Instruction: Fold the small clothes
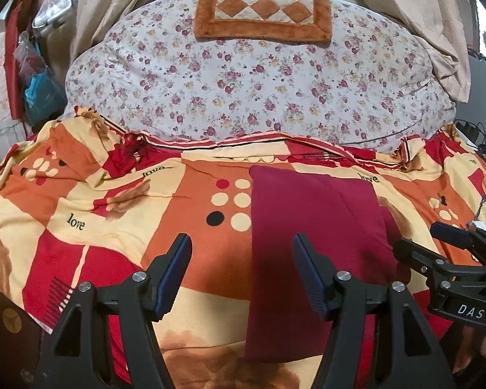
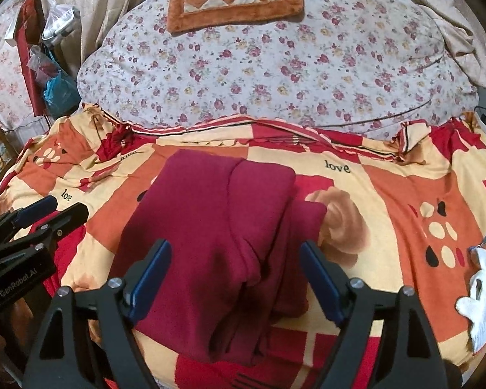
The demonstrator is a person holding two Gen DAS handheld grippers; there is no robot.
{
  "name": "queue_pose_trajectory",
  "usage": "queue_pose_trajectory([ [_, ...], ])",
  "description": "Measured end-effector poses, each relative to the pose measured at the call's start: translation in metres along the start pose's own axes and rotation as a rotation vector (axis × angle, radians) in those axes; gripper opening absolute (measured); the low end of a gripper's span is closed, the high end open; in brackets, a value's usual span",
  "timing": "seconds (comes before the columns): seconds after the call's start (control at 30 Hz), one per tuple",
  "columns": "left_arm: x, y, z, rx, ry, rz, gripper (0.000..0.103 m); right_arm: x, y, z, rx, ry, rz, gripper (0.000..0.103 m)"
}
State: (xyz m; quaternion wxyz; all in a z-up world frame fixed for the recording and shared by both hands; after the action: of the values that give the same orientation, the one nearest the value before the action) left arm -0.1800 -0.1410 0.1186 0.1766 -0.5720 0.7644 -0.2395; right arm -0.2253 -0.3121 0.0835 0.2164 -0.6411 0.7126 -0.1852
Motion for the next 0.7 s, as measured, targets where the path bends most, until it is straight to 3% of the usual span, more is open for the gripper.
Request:
queue_pose_trajectory([
  [0.7,0.0013,-0.0025,0.0083,-0.020,0.010,-0.005,0.044,0.0091,-0.0017,0.0054,-0.013,-0.002,0.040,0.085],
])
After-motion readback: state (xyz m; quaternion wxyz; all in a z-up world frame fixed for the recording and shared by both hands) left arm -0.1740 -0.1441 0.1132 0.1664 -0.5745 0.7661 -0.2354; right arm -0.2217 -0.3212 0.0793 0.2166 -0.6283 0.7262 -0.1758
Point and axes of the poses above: each gripper's, at about its wrist camera, not at the fingertips, and z roughly the way its jaws point, x to its right, y to its underside, the point moved 2 cm from there along z, roughly the way its jaws point, and after that the axes turned 14 degrees about -x, right-handed, at the moved point
